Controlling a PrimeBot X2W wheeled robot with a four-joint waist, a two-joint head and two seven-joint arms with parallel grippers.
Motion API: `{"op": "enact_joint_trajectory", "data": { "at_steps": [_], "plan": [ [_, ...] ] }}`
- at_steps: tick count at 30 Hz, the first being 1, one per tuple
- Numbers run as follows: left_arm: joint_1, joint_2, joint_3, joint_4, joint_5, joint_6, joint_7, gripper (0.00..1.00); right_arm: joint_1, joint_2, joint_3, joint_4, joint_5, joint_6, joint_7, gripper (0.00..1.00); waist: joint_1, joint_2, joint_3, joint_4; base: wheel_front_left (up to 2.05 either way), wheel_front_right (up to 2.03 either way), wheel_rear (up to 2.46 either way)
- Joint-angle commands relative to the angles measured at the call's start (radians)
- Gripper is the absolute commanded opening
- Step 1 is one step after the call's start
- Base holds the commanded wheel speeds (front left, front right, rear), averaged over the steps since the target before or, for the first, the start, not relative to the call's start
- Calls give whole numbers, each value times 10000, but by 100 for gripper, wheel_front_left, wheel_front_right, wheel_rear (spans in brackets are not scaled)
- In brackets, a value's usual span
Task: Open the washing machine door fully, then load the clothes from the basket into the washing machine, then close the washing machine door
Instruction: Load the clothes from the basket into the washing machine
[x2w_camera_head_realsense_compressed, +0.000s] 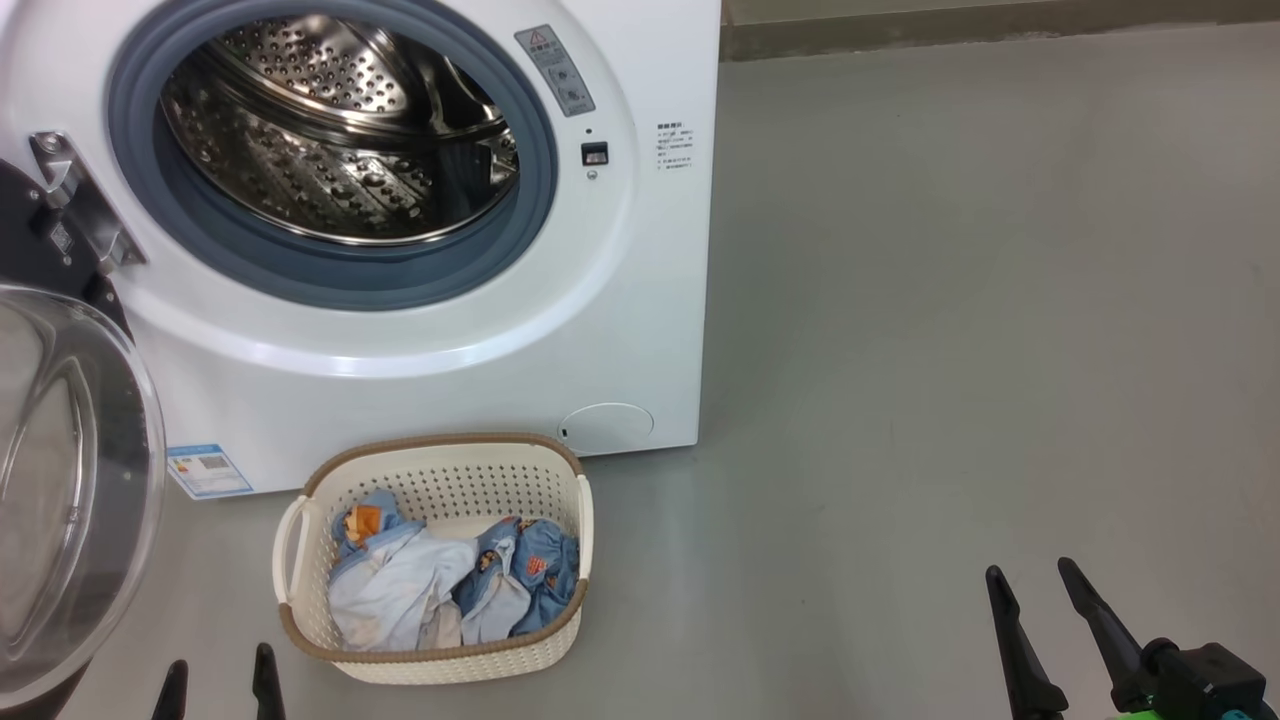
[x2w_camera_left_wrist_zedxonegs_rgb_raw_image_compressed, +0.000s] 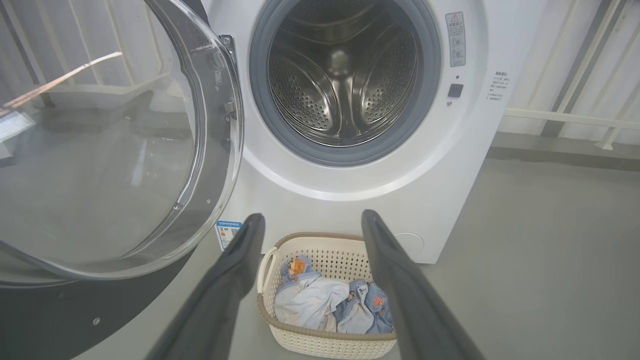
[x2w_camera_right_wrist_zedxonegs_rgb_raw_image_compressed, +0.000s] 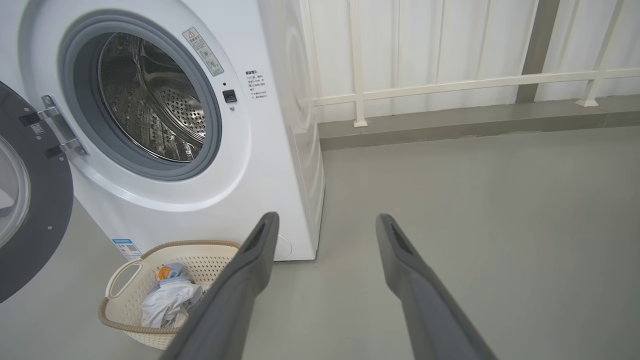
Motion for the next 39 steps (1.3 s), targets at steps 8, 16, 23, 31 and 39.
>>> {"op": "enact_joint_trajectory", "data": {
  "at_steps": [8, 16, 23, 31, 39],
  "plan": [
    [-387, 21, 392, -61, 173, -37, -53, 100, -350, -140, 175, -178, -56, 16, -126, 100, 0, 0, 138, 96, 20, -20, 0],
    [-562, 9, 450, 56, 183, -32, -53, 100, -417, -132, 215, -172, -43, 16, -127, 100, 0, 0, 274, 202, 121, -121, 0],
    [-683, -3, 549, 14, 133, -20, -53, 100, -444, -156, 193, -151, -15, 16, -121, 100, 0, 0, 402, 254, 206, -206, 0],
    [-782, -18, 591, -127, 287, 5, -53, 100, -542, -186, 188, -116, 31, 16, -146, 100, 0, 0, 633, 280, 154, -154, 0],
    [-788, -31, 488, -103, 249, -85, -53, 100, -608, -178, 204, -35, 25, 16, -173, 100, 0, 0, 686, 328, 45, -45, 0]
  ]
}}
